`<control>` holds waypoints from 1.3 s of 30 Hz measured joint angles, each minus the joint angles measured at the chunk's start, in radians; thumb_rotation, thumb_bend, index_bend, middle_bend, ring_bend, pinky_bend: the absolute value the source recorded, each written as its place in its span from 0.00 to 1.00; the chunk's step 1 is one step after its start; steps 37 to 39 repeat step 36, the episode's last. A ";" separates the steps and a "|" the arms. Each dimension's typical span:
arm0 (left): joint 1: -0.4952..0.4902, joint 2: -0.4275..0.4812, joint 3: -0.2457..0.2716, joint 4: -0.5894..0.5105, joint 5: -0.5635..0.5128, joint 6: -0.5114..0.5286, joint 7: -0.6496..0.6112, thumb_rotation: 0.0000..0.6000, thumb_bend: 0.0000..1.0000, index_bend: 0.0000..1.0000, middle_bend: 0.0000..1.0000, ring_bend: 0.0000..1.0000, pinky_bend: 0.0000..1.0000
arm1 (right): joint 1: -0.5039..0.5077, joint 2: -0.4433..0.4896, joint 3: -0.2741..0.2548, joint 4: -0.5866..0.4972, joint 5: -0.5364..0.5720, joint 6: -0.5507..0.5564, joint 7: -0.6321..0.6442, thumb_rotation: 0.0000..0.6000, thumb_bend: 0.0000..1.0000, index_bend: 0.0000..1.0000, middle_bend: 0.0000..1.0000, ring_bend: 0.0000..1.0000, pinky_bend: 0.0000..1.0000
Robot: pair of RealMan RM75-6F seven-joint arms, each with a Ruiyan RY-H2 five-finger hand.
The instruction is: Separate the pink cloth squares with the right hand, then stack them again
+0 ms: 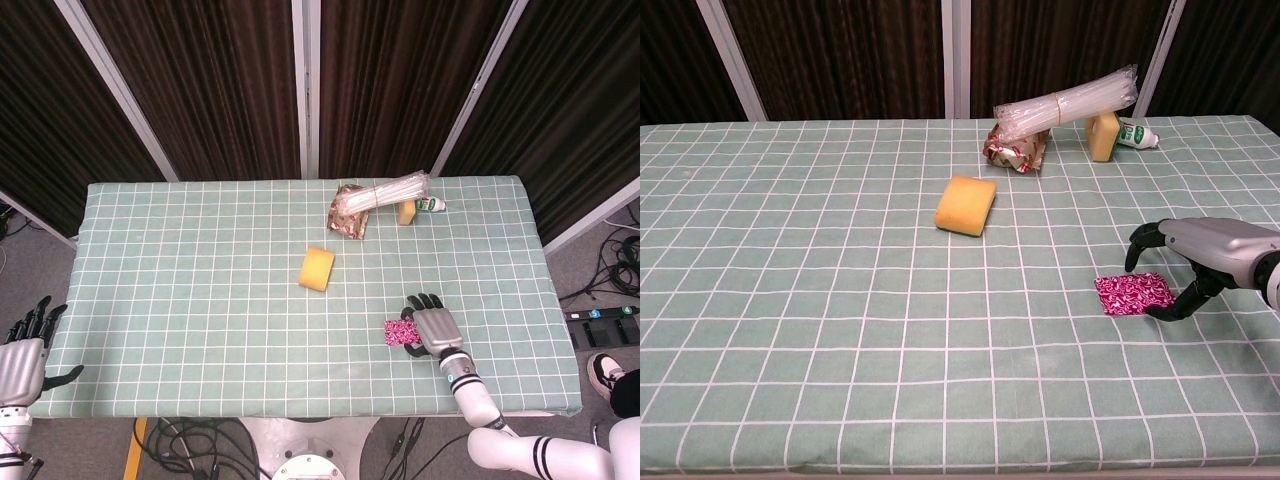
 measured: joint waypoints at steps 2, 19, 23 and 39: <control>0.001 0.000 0.001 0.000 0.001 0.001 0.000 1.00 0.08 0.17 0.10 0.10 0.17 | -0.001 0.001 0.000 -0.002 -0.003 0.000 0.004 0.84 0.19 0.29 0.08 0.00 0.00; -0.006 0.005 -0.006 -0.024 0.013 0.013 0.015 1.00 0.08 0.17 0.10 0.10 0.17 | -0.146 0.207 0.008 -0.064 -0.307 0.270 0.263 0.85 0.19 0.20 0.06 0.00 0.00; -0.010 0.003 -0.014 -0.039 0.017 0.023 0.035 1.00 0.08 0.17 0.10 0.10 0.17 | -0.221 0.284 -0.022 -0.098 -0.422 0.381 0.359 0.84 0.19 0.18 0.05 0.00 0.00; -0.012 -0.001 -0.022 -0.101 0.039 0.069 0.122 1.00 0.09 0.17 0.10 0.10 0.17 | -0.429 0.395 -0.118 -0.151 -0.675 0.631 0.524 0.84 0.19 0.17 0.05 0.00 0.00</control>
